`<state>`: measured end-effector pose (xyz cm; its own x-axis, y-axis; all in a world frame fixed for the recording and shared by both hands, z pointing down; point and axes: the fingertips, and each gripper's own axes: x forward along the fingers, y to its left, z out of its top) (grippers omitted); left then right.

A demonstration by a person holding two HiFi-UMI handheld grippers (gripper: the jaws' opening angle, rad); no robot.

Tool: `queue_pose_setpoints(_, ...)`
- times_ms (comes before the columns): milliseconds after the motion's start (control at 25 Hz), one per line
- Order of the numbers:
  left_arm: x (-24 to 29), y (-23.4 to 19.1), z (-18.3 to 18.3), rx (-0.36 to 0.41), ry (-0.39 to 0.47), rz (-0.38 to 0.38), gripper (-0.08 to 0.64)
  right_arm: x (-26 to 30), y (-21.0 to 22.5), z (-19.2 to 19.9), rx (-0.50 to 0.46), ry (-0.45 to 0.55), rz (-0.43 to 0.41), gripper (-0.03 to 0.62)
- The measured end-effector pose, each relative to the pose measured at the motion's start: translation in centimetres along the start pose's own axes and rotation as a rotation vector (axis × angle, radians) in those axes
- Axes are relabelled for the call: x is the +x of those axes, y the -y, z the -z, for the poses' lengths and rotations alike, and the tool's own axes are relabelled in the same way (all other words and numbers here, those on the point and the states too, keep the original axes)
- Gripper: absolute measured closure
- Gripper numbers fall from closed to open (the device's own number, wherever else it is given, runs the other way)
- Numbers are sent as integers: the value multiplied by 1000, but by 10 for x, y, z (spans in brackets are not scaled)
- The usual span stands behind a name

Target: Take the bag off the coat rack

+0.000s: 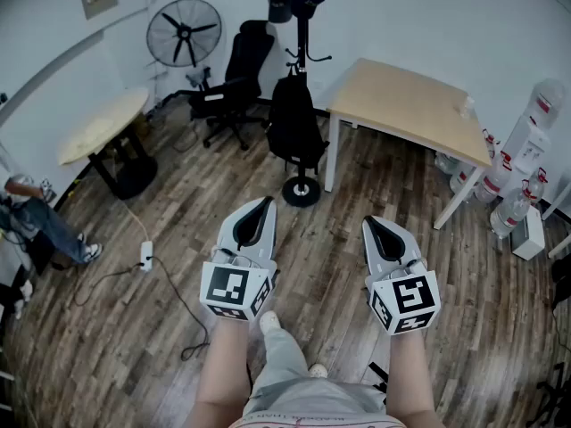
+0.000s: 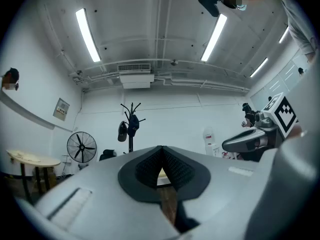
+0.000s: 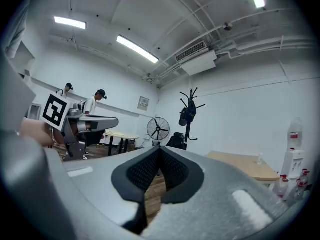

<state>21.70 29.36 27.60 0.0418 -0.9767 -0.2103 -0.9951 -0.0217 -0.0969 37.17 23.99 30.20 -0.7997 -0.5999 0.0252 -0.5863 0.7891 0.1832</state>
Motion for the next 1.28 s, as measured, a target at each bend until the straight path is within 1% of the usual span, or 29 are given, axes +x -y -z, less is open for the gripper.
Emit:
queue_pose_setpoints(200, 15, -20, 10, 8, -8, -11, 545, 18, 5, 3, -10, 1, 10, 591)
queue_pose_setpoints(360, 32, -35, 24, -11, -19, -22, 545, 34, 18, 6, 26, 11, 27, 591)
queue_pose_setpoints(480, 51, -48, 32, -19, -26, -21, 545, 55, 27, 14, 33, -9, 35, 591)
queue_pose_setpoints(920, 131, -115, 61, -51, -37, 11, 545, 164, 45, 23, 17, -50, 30, 591)
queue_pose_setpoints(1120, 166, -157, 71, -64, -30, 16, 545, 215, 59, 22, 4, -66, 69, 591)
queue_pose_setpoints(1280, 192, -193, 78, -83, -23, 17, 545, 257, 60, 17, -5, -66, 75, 591)
